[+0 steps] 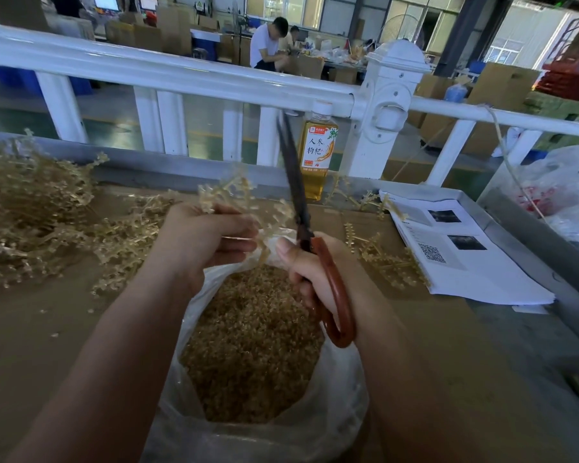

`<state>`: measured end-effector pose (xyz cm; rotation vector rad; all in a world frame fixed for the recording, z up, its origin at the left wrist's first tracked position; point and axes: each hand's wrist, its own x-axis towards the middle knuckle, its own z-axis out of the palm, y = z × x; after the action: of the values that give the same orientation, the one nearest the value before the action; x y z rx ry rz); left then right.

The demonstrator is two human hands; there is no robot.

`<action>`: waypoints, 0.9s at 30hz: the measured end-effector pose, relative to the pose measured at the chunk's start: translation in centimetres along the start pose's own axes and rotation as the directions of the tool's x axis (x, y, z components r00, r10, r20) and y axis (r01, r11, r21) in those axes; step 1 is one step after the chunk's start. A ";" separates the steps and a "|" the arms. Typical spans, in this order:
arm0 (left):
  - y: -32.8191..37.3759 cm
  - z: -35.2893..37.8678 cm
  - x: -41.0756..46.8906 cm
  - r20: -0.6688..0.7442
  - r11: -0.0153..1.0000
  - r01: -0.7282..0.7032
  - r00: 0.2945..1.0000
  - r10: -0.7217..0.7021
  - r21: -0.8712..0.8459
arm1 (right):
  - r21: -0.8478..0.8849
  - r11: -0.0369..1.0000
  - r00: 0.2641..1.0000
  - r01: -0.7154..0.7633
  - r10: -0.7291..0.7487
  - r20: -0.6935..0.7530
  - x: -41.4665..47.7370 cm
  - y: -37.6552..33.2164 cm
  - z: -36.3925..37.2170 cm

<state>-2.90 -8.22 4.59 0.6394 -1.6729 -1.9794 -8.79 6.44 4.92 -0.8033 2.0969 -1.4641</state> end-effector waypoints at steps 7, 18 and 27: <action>-0.4 1.7 -1.0 0.186 0.990 -0.018 0.982 -0.008 0.137 | 0.183 0.983 0.957 0.034 0.021 -0.290 0.7 0.8 0.1; -0.2 1.4 -1.4 0.336 0.957 -0.162 0.939 0.075 0.239 | 0.187 0.981 0.962 0.057 -0.004 -0.272 0.5 0.8 0.1; -0.1 1.4 -1.5 0.320 0.955 -0.138 0.946 0.048 0.264 | 0.117 0.992 0.964 0.054 -0.021 -0.267 0.4 0.3 0.1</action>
<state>-2.67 -6.18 4.75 0.3433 -2.1620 -1.8614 -9.06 6.21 4.59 -0.6326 2.1626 -1.7883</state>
